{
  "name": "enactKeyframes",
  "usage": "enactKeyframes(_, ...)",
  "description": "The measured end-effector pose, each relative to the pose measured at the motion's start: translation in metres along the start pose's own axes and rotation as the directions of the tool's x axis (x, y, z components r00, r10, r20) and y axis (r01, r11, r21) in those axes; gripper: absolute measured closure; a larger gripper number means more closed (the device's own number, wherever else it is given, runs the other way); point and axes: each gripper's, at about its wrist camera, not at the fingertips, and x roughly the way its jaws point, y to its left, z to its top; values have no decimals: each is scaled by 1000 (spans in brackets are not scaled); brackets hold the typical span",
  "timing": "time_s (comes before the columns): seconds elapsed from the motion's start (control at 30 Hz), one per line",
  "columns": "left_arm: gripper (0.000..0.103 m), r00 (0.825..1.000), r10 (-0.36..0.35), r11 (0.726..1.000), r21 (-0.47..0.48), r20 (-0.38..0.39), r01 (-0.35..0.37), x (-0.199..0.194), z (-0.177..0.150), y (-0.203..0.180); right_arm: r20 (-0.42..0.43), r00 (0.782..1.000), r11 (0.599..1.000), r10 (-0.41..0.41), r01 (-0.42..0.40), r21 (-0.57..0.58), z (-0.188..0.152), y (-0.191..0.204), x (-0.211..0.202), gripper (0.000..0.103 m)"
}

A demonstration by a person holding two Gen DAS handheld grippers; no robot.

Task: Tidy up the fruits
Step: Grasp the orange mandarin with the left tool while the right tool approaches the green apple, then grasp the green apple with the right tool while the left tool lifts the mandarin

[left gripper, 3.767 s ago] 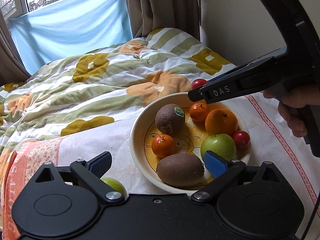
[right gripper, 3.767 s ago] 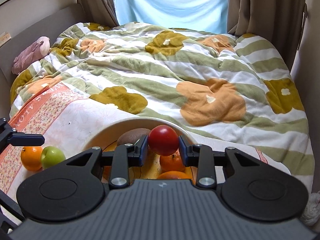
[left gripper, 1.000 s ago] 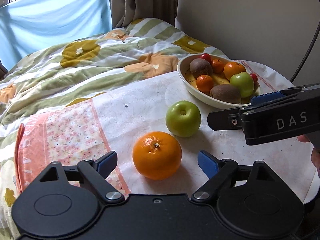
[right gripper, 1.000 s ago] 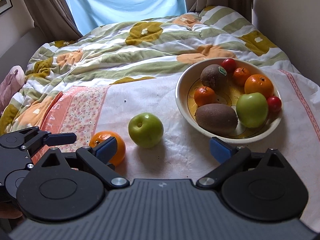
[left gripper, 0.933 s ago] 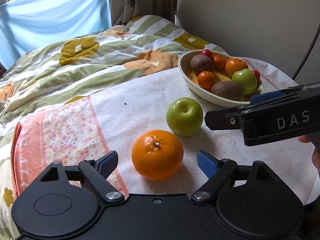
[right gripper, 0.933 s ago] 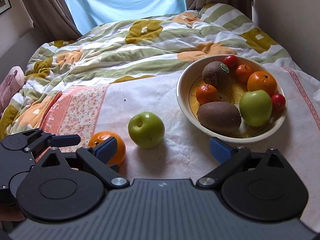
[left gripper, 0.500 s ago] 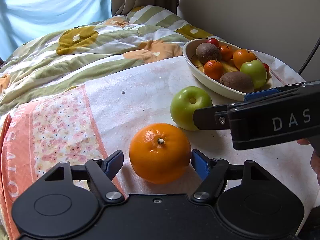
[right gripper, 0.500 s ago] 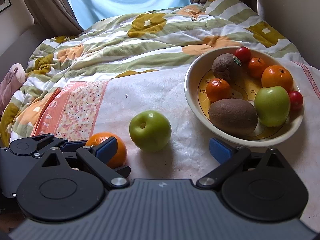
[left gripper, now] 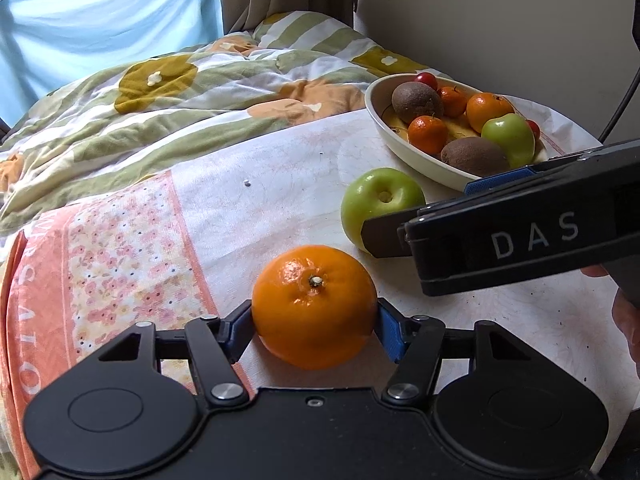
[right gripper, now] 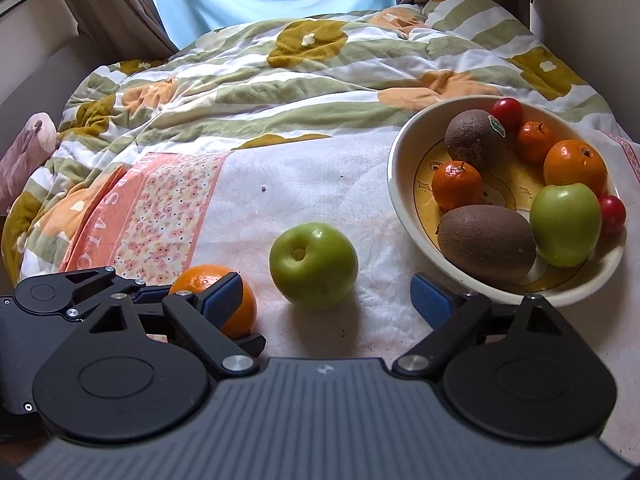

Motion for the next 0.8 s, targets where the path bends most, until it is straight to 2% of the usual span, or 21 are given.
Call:
enactKeyframes(0.23,36,1000,30,999,-37,3,-30,-9,-8,11,-7,1000,1000,2,-2,-30,2,9,6,0)
enactKeyframes(0.43,36,998,64,996,-64,10,-63,-20,-16,20,-9,1000,996,-30,29,-81,3,18,16,6)
enactKeyframes(0.57,36,997,77,993,-85,10,-76,-26,-22,27,-12,999,993,-43,41,-107,2,23,23,15)
enactKeyframes(0.77,36,995,97,990,-103,24,-94,-38,-26,31,8,996,987,-91,91,-134,3,28,28,18)
enactKeyframes(0.8,36,994,101,990,-103,27,-98,-39,-26,31,15,995,986,-99,100,-136,2,29,29,21)
